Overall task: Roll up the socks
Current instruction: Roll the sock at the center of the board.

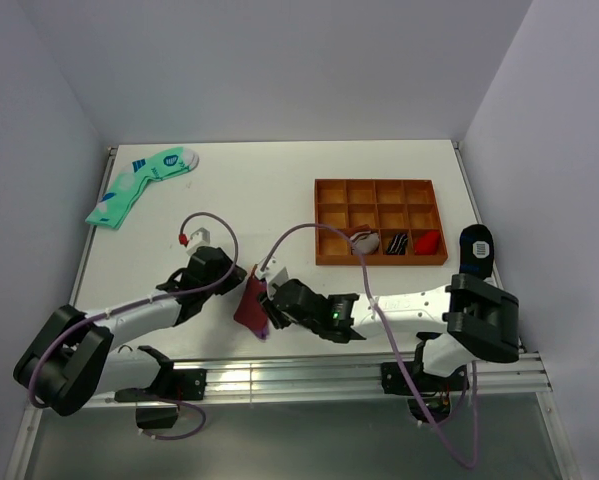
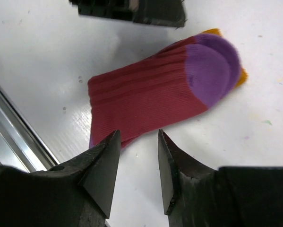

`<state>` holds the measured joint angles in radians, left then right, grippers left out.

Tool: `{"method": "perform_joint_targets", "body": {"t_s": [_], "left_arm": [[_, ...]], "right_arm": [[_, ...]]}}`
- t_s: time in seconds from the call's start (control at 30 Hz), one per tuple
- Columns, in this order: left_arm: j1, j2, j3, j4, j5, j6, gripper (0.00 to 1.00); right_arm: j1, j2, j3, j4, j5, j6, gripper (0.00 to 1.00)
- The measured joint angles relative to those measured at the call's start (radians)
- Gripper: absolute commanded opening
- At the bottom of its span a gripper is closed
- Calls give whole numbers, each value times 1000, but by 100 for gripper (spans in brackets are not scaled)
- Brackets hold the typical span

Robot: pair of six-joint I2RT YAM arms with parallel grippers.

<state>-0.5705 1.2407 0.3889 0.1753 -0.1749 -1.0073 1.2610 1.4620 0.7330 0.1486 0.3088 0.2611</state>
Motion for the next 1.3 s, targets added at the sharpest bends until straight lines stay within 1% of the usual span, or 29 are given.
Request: {"method": "perform_joint_targets", "body": {"t_s": [0.1,0.37,0.43,0.6,0.93,1.13,1.3], "left_arm": [[9,-47,0,-37,-8,-3,38],[61,-163,0,-129,-7,0,39],[78,-187,0,-149,-5,1,39],[117,-242,0,-187,3,12,39],[176,-279,0,-235,34,45,39],[186,-278,0,-249,47,61,39],[191,-275,0,-249,51,71,39]], "right_arm": [[9,39,0,28,-39,-21,46],[35,117,37,54,-103,-61,47],[51,143,63,61,-108,-70,50],[79,192,99,70,-108,-84,53],[83,239,99,81,-81,-110,55],[83,249,91,122,-65,-122,56],[83,290,83,169,-64,-122,55]]}}
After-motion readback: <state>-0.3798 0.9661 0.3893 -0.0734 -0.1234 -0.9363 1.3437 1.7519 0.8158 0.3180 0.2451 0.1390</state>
